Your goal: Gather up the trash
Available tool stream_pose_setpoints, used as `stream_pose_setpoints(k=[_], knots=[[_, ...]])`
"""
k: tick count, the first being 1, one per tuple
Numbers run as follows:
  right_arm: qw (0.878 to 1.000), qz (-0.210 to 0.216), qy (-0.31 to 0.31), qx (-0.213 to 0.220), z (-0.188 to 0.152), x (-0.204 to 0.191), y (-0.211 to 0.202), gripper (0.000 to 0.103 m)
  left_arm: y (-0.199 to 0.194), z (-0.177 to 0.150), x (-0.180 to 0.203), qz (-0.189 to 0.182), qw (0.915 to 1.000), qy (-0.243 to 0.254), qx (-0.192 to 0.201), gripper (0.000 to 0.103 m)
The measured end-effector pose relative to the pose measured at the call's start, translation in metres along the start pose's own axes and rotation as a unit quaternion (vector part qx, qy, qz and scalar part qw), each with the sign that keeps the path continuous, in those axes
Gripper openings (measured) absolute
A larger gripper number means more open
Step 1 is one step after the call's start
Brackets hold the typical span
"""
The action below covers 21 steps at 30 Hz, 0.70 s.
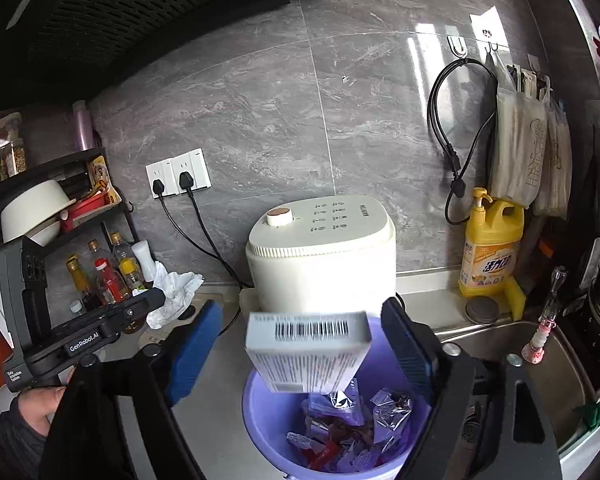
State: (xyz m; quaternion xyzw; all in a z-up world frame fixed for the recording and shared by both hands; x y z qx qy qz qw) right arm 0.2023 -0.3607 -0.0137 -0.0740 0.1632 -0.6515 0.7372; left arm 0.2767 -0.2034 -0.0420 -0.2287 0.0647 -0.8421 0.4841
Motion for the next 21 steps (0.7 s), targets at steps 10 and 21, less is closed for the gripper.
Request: stream_pose_setpoints(k=[10, 21], knots=[[0.996, -0.061, 0.057, -0.018, -0.019, 0.072, -0.019, 0.093, 0.046, -0.012, 0.061, -0.068, 0.9961, 0.031, -0.047, 0.014], [0.993, -0.065, 0.084, -0.044, -0.043, 0.087, -0.017, 0.093, 0.033, -0.029, 0.048, -0.034, 0.997, 0.008, -0.069, 0.089]])
Point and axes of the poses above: each gripper's, at about its wrist camera, not at the fingertips, and y roughly the way its jaws point, x to its right, z to its top, the point moved 10 cm from there along y, roughly the way its jaws point, and after that the axes turned 6 degrees about -z, right-handed, at the moved point
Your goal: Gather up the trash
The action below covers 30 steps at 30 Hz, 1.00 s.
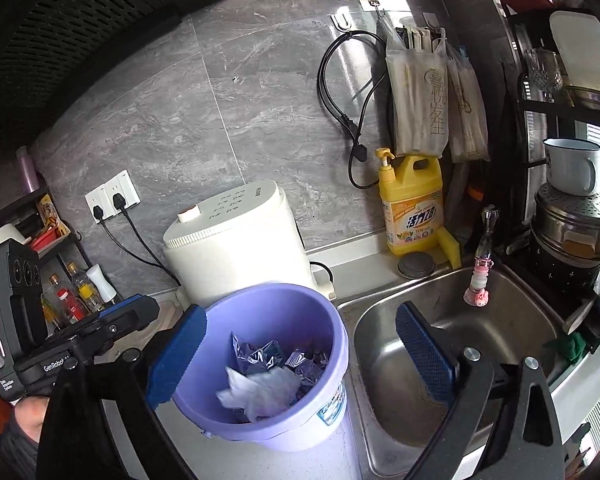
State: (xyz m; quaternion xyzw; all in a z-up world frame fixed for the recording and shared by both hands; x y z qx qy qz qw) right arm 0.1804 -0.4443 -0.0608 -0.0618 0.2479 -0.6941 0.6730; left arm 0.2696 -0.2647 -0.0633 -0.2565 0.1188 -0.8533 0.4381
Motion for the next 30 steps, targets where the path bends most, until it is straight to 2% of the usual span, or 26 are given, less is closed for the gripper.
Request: stream_pose_setpoints(k=[2, 5, 9, 18, 24, 30], knots=[[1.0, 0.005, -0.004, -0.004, -0.004, -0.005, 0.004, 0.095, -0.012, 0.0, -0.009, 0.014, 0.9999, -0.006, 0.007, 0.095], [1.0, 0.004, -0.009, -0.008, -0.008, -0.009, 0.006, 0.095, -0.031, 0.002, -0.018, 0.039, 0.9992, -0.003, 0.01, 0.097], [1.0, 0.006, -0.002, -0.019, -0.01, -0.015, 0.008, 0.095, -0.06, 0.007, -0.029, 0.065, 0.9976, 0.005, 0.025, 0.097], [1.0, -0.006, -0.007, -0.019, -0.004, -0.038, 0.0, 0.095, -0.134, 0.009, -0.063, 0.089, 0.9937, -0.022, 0.064, 0.097], [1.0, 0.001, -0.006, -0.031, -0.013, -0.074, -0.012, 0.095, -0.182, 0.0, -0.084, 0.12, 0.9898, -0.039, 0.066, 0.097], [0.999, 0.014, 0.0, -0.046, -0.03, -0.113, -0.033, 0.095, -0.223, -0.009, -0.089, 0.134, 0.9879, -0.033, 0.069, 0.097]])
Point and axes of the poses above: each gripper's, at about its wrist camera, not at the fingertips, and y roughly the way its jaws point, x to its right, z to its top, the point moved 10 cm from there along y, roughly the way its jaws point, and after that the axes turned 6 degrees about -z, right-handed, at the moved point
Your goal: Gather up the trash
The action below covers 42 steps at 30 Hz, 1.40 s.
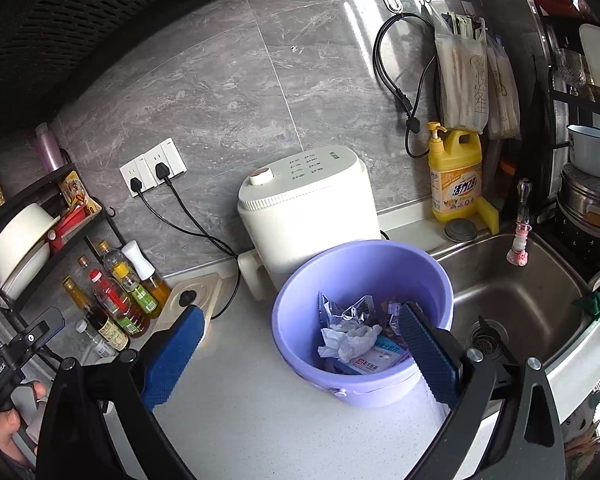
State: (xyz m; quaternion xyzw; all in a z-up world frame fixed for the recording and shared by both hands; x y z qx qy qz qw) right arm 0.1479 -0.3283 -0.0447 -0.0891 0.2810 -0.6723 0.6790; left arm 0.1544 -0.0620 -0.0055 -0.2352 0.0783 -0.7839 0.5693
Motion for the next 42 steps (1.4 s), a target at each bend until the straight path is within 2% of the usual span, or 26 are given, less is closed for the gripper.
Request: stream_pose_setpoints(k=[12, 22, 28, 42], knots=[[0.999, 0.015, -0.03, -0.011, -0.039, -0.048, -0.049, 0.095, -0.068, -0.017, -0.013, 0.016, 0.9999, -0.002, 0.005, 0.097], [0.997, 0.041, -0.057, -0.014, -0.078, -0.059, -0.074, 0.095, -0.117, -0.034, -0.016, 0.047, 0.9987, 0.007, 0.019, 0.097], [0.995, 0.063, -0.076, -0.011, -0.081, -0.07, -0.088, 0.095, -0.133, -0.035, -0.019, 0.054, 0.9983, 0.001, 0.022, 0.097], [0.995, 0.065, -0.076, 0.004, -0.089, -0.076, -0.104, 0.095, -0.145, -0.04, -0.012, 0.062, 0.9976, 0.021, 0.022, 0.097]])
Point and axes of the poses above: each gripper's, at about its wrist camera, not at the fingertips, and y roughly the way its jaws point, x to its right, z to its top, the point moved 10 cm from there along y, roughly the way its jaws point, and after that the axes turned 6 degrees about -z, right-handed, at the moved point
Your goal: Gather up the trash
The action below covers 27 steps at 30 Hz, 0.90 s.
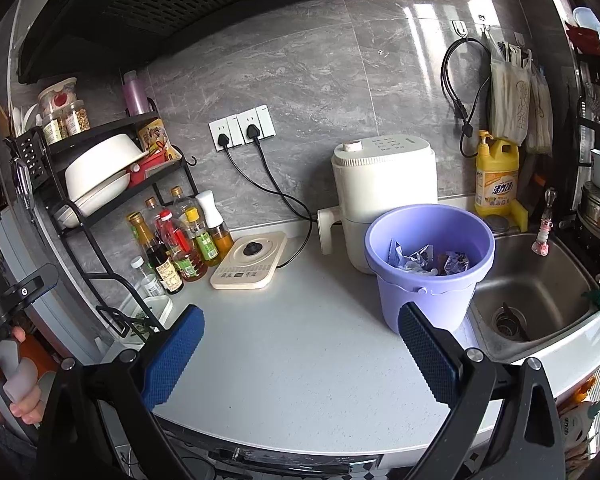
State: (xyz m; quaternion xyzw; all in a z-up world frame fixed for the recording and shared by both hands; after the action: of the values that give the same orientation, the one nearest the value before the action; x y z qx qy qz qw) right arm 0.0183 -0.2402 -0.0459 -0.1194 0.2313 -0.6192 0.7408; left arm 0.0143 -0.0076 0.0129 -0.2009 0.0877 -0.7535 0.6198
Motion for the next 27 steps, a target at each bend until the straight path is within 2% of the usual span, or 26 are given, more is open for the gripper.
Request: stream_pose_setpoints(k=[12, 27], knots=[[1.0, 0.002, -0.01, -0.004, -0.005, -0.01, -0.002, 0.095, -0.01, -0.002, 0.004, -0.003, 1.0, 0.001, 0.005, 0.097], [1.0, -0.005, -0.005, -0.01, -0.014, -0.003, -0.006, 0.095, -0.009, -0.009, 0.004, -0.002, 1.0, -0.008, 0.003, 0.097]])
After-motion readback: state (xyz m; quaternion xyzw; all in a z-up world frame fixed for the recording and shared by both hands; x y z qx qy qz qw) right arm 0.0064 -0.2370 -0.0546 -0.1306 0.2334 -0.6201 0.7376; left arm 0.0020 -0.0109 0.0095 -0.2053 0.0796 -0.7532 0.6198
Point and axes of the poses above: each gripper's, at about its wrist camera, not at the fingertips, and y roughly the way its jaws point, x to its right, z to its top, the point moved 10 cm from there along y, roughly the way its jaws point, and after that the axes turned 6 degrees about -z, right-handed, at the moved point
